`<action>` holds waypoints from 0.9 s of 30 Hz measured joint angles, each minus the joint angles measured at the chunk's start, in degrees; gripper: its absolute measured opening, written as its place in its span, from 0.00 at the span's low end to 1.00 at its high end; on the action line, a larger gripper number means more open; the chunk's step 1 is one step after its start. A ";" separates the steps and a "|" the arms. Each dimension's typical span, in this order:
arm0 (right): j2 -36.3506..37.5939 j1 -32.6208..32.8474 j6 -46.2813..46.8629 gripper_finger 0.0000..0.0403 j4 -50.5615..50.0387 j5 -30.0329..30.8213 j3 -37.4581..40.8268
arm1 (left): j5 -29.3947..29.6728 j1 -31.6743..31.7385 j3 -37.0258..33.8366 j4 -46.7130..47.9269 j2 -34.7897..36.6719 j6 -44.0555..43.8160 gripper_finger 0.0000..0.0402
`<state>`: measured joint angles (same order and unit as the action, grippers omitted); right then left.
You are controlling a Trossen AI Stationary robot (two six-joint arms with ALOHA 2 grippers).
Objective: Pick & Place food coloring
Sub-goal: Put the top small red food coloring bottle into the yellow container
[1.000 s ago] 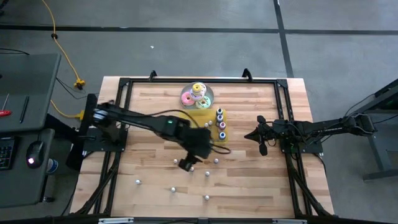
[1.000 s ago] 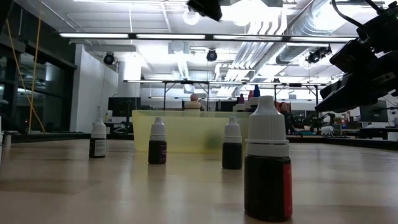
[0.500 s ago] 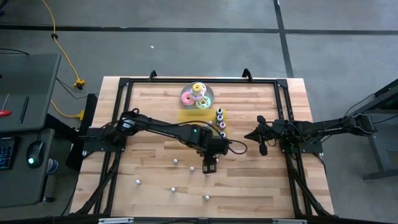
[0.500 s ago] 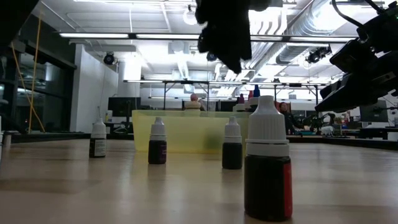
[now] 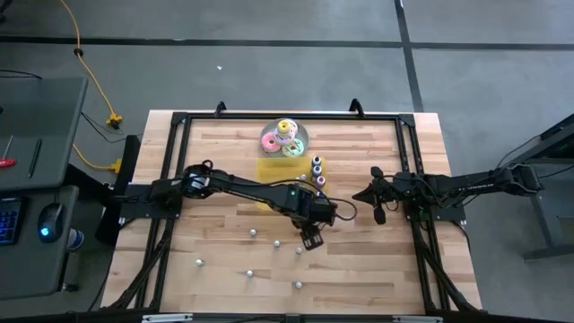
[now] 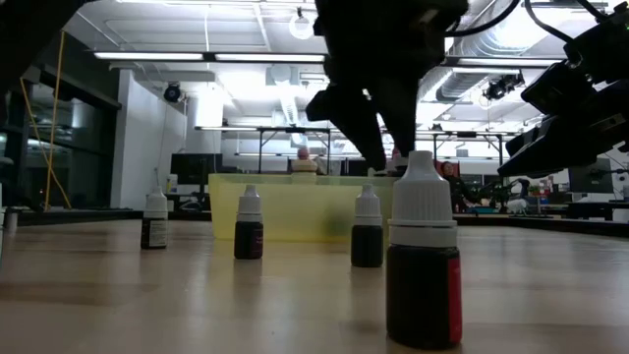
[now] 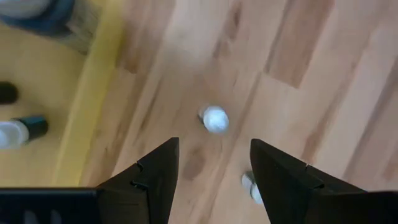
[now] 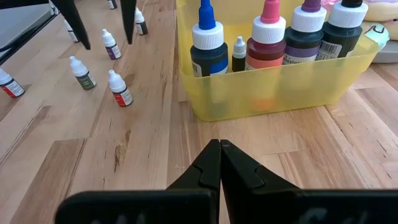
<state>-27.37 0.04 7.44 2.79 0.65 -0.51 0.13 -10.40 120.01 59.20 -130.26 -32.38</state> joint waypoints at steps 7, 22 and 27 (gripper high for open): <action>0.01 -0.01 0.00 0.00 -0.06 0.01 0.00 | 2.01 0.76 3.83 2.70 -3.67 -5.21 0.48; 0.01 0.01 0.00 0.00 0.00 0.01 0.00 | -2.27 0.65 4.30 0.54 -4.63 -8.24 0.48; 0.01 -0.01 0.00 0.00 -0.01 0.01 0.00 | -2.23 0.65 4.38 -0.61 -6.04 -8.19 0.48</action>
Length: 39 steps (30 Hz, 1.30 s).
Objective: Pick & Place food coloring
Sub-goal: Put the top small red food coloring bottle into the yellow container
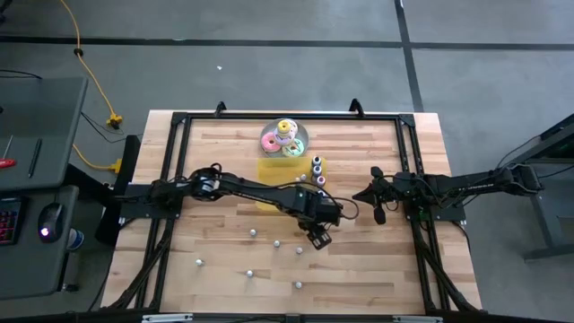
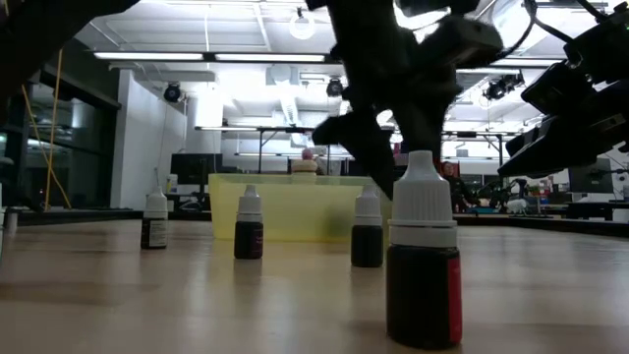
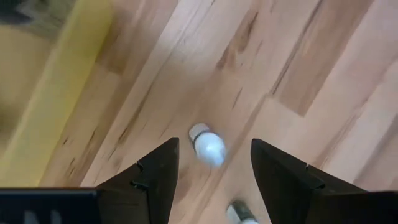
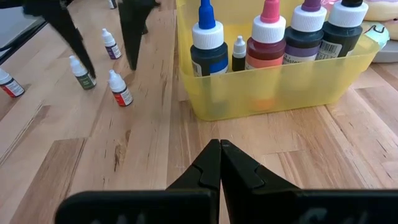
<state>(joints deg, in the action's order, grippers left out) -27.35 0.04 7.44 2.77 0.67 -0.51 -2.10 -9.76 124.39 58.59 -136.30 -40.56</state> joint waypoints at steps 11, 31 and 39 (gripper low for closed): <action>-0.02 0.01 0.00 0.00 0.02 0.00 0.00 | -1.93 0.00 -0.15 -0.24 -1.74 1.30 0.48; 0.00 0.01 0.00 0.00 0.01 -0.01 0.00 | -1.82 0.00 -0.17 -0.16 -1.91 2.89 0.48; 0.00 0.00 0.00 0.00 0.01 0.00 0.00 | -2.03 0.04 -0.17 -0.15 -1.91 3.94 0.36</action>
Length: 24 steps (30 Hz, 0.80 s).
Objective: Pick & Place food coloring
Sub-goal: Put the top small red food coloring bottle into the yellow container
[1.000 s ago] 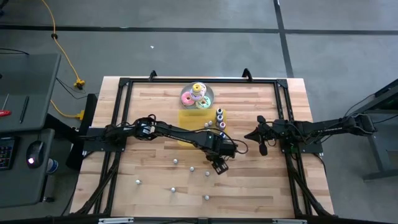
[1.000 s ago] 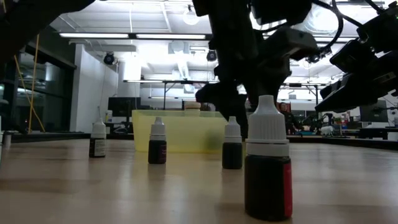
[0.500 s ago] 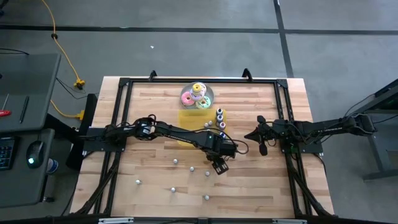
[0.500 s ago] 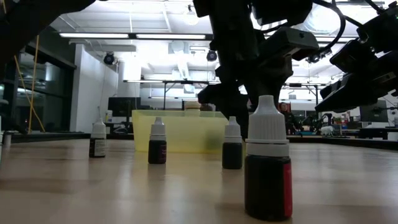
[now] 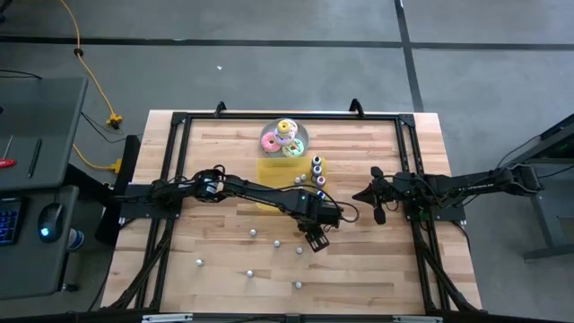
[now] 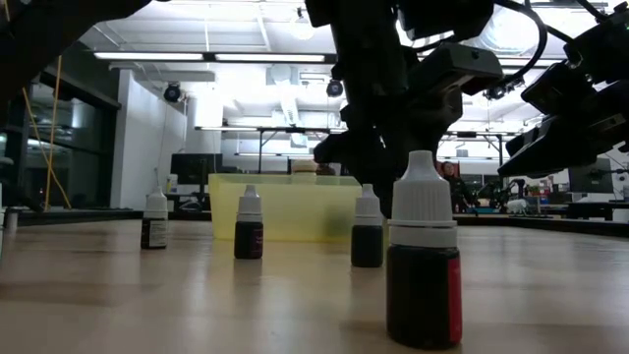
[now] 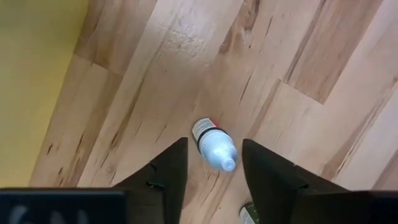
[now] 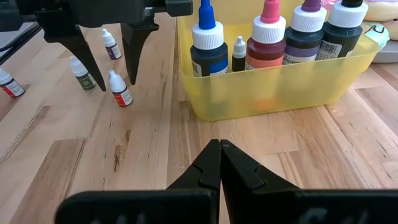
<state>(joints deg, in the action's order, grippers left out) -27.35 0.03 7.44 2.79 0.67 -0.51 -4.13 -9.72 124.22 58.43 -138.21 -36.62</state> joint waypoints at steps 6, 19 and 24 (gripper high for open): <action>-0.01 0.00 0.00 0.00 0.00 -0.01 0.00 | -0.21 0.00 0.00 -0.02 0.02 0.37 0.25; -0.02 0.00 0.00 0.00 0.00 -0.02 0.00 | 0.11 -0.04 0.00 -0.53 0.61 4.79 0.13; -0.02 0.02 0.00 0.00 0.00 -0.01 0.00 | 0.11 -0.04 1.30 -1.23 1.64 12.54 0.12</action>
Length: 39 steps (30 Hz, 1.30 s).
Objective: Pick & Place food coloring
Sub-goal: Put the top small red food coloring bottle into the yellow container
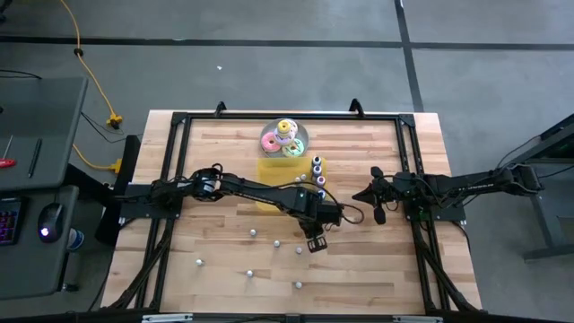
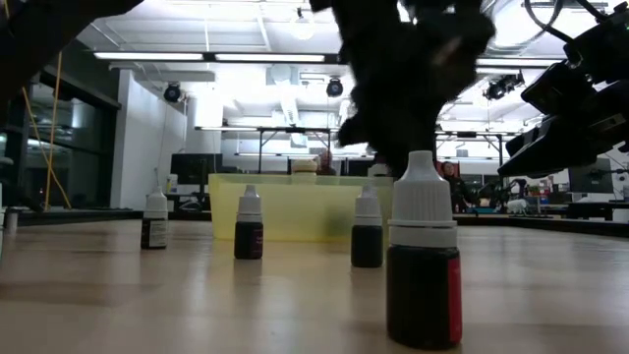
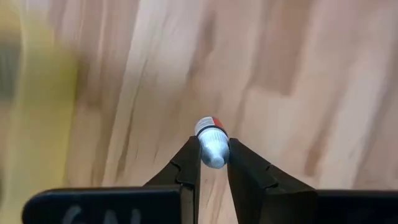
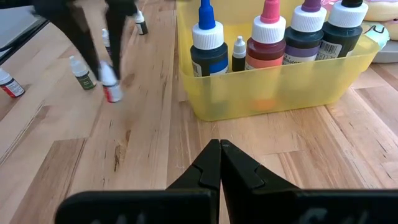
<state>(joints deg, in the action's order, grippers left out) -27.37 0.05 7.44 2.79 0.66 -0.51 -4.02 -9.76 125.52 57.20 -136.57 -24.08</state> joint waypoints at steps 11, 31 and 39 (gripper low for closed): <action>0.01 0.00 0.00 0.00 -0.01 0.01 0.00 | 1.86 -1.38 5.09 -0.25 3.04 23.64 0.12; 0.03 0.00 0.00 0.00 -0.24 0.00 0.00 | -5.93 -2.73 5.06 9.17 10.96 44.19 0.12; 0.12 0.00 0.00 0.00 -0.36 0.00 0.00 | -5.89 -2.62 4.98 16.52 15.97 51.39 0.12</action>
<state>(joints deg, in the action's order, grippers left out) -27.25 0.05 7.44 2.43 0.66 -0.51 -9.91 -12.38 130.50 73.72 -120.60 27.31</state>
